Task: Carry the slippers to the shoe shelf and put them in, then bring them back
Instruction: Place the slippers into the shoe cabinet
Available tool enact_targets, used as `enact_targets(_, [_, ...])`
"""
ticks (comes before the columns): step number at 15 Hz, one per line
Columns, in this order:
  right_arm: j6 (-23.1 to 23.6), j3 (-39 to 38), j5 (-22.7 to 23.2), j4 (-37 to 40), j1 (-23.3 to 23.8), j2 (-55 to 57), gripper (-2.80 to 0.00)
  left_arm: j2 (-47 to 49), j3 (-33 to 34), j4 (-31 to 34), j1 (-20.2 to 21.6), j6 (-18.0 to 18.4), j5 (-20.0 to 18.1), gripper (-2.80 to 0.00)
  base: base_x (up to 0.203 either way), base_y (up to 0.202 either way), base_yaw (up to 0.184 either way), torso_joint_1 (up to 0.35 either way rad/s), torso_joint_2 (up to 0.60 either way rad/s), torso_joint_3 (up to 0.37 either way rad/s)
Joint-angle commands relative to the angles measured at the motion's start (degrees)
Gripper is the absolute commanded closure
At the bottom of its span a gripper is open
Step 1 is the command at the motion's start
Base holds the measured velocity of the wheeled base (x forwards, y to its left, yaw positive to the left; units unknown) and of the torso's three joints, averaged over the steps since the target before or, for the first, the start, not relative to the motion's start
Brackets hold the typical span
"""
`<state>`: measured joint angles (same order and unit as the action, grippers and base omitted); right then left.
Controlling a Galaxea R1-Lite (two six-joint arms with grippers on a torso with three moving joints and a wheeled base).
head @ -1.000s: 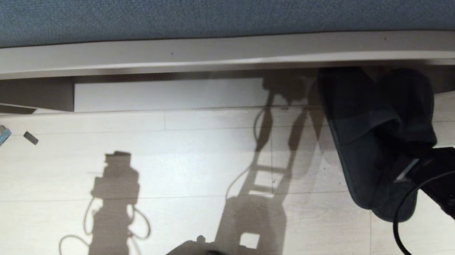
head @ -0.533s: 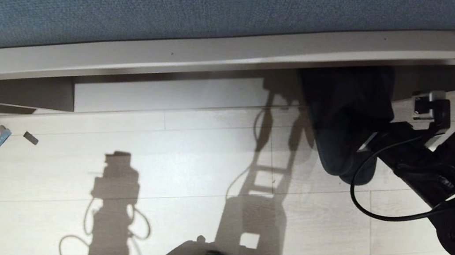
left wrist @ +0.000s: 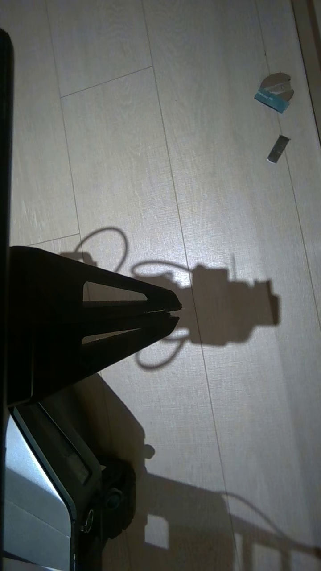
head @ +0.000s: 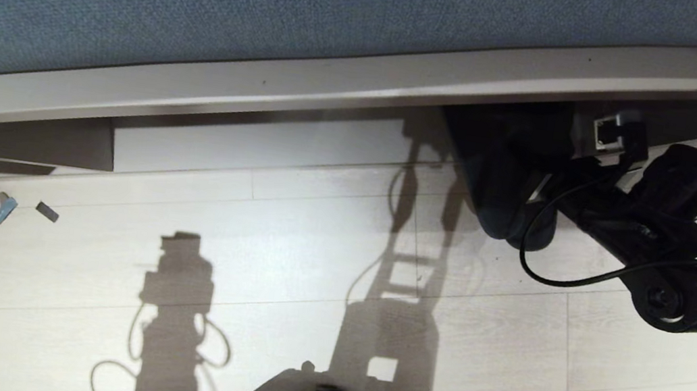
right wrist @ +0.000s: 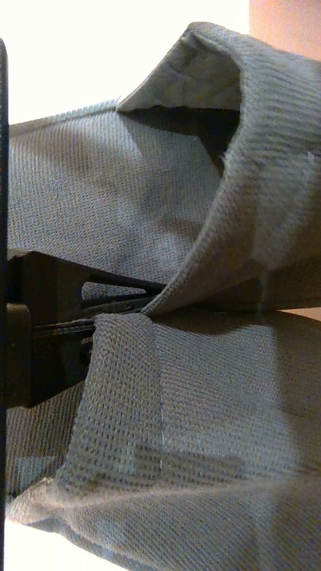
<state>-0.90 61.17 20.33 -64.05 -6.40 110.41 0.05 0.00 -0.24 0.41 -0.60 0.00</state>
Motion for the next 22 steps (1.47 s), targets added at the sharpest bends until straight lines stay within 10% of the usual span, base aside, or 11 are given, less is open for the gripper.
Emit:
enact_targets(1, [0.02, 2.56, 0.12, -0.37, 0.15, 1.6, 0.0, 0.04, 0.0, -0.02, 0.02, -0.02, 0.0, 0.0, 0.0, 0.0, 0.0, 0.0, 0.0, 0.0])
enact_targets(21, [-2.16, 23.49, -0.07, -1.94, -0.54, 12.14, 0.0, 0.04, 0.0, -0.02, 0.02, -0.02, 0.0, 0.0, 0.0, 0.0, 0.0, 0.0, 0.0, 0.0])
enact_targets(22, [-2.25, 24.4, -0.24, -1.05, -0.63, 12.35, -2.8, 0.04, 0.0, -0.02, 0.02, -0.02, 0.0, 0.0, 0.0, 0.0, 0.0, 0.0, 0.0, 0.0])
